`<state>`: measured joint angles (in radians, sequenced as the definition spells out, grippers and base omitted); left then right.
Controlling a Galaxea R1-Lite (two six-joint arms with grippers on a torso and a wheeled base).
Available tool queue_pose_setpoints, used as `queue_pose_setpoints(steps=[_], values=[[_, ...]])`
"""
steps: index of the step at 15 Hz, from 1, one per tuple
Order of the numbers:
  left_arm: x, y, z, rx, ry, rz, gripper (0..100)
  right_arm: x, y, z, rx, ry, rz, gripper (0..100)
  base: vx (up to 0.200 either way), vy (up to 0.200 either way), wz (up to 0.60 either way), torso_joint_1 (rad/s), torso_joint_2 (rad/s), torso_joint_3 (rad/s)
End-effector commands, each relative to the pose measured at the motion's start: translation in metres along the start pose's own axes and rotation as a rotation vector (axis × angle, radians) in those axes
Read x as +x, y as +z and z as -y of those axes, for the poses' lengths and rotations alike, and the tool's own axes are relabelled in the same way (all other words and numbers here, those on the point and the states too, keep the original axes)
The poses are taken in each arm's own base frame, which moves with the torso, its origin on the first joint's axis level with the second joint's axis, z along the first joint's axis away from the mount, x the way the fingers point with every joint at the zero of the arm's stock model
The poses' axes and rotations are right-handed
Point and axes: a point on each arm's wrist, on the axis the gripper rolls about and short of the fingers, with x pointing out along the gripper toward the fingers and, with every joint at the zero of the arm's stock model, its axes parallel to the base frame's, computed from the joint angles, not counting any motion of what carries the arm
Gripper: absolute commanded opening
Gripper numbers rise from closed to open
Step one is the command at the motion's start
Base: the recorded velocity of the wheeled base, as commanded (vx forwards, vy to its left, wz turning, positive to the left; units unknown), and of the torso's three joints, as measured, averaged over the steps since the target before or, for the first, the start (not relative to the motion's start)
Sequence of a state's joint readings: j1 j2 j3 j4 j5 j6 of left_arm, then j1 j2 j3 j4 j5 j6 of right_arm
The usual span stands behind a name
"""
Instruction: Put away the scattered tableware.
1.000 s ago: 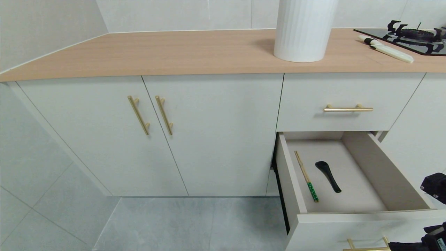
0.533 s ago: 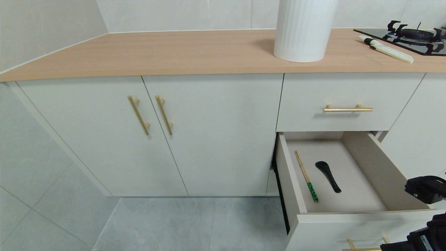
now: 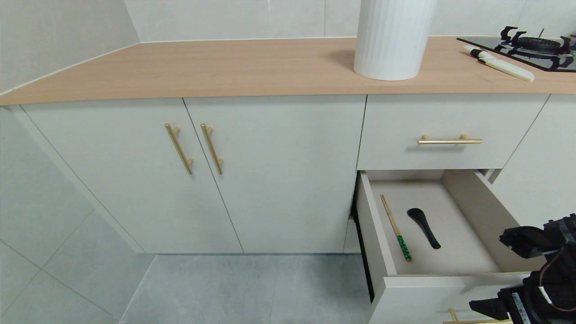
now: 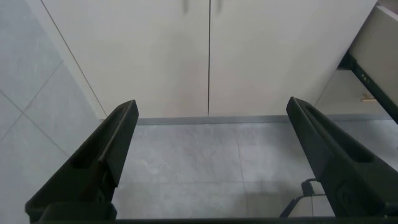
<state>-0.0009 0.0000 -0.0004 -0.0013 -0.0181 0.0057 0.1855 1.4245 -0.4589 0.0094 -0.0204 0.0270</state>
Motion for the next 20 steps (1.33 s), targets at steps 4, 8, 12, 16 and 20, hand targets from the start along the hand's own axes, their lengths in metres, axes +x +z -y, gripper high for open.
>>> queue_pose_setpoints(steps=[4, 8, 12, 16, 20], values=[[0.0, 0.0, 0.0, 0.0, 0.001, 0.0, 100, 0.004, -0.001, 0.0, 0.0, -0.002, -0.014, 100, 0.0, 0.0, 0.0, 0.0, 0.0, 0.0], [0.0, 0.0, 0.0, 0.0, 0.001, -0.002, 100, 0.005, 0.005, 0.0, 0.004, -0.036, 0.037, 100, 0.0, 0.0, 0.0, 0.0, 0.0, 0.0], [0.0, 0.0, 0.0, 0.0, 0.001, 0.0, 100, 0.009, 0.012, 0.001, 0.004, -0.08, 0.071, 100, 0.0, 0.0, 0.0, 0.0, 0.0, 0.0], [0.0, 0.0, 0.0, 0.0, 0.001, 0.0, 100, 0.022, 0.021, 0.001, 0.008, -0.13, 0.1, 100, 0.0, 0.0, 0.0, 0.0, 0.0, 0.0], [0.0, 0.0, 0.0, 0.0, 0.001, 0.0, 100, 0.032, 0.031, 0.001, 0.011, -0.136, 0.133, 100, 0.0, 0.0, 0.0, 0.0, 0.0, 0.0]])
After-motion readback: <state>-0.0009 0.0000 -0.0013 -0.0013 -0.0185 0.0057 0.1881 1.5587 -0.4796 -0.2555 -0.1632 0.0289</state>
